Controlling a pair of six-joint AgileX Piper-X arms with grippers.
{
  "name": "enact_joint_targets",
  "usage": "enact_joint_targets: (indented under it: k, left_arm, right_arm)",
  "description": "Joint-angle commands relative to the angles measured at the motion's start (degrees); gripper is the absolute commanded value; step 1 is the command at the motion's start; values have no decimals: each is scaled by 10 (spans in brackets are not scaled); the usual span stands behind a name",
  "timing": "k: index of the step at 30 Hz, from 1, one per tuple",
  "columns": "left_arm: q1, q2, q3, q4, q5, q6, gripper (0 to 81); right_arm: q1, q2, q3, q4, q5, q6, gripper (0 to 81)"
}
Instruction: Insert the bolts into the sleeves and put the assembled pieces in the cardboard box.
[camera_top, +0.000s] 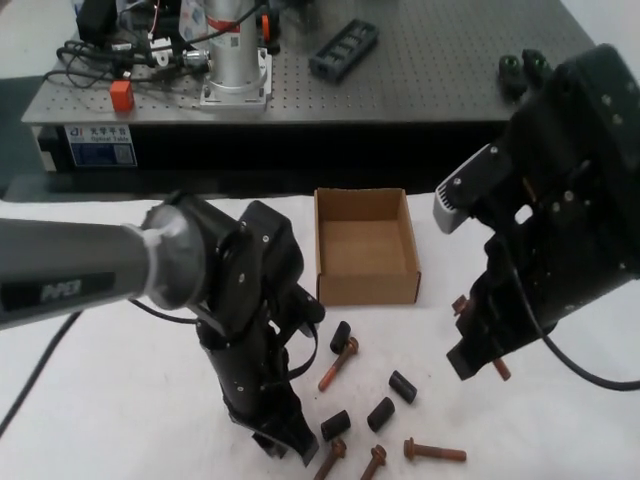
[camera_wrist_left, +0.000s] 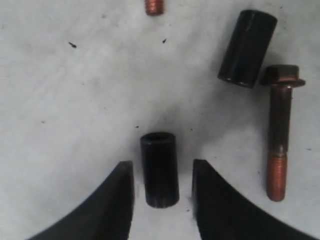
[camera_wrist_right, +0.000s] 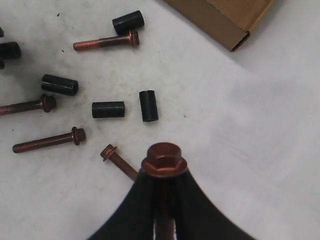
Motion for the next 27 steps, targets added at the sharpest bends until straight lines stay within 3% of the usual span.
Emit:
enact_joint_targets:
  k: [1, 9, 12, 15, 16, 23, 27]
  left_arm:
    - [0, 14, -11, 8, -5, 7, 286]
    - [0, 38, -11, 6, -3, 7, 272]
    - [0, 38, -11, -5, -3, 7, 165]
    - [0, 38, -11, -11, 1, 7, 1]
    - [0, 38, -11, -14, 1, 7, 2]
    - [0, -66, 0, -62, 13, -64, 7]
    - [0, -208, 93, -203, 98, -149, 7]
  right_arm:
    - [0, -16, -2, 8, -5, 5, 10]
    - [0, -30, 4, 15, -5, 13, 10]
    - [0, -38, 18, 17, -5, 14, 10]
    - [0, -51, 40, 18, -5, 21, 10]
    - [0, -57, 46, 18, -9, 24, 10]
    - [0, -150, 133, -95, -128, 113, 10]
    - [2, -201, 200, -267, -229, 237, 10]
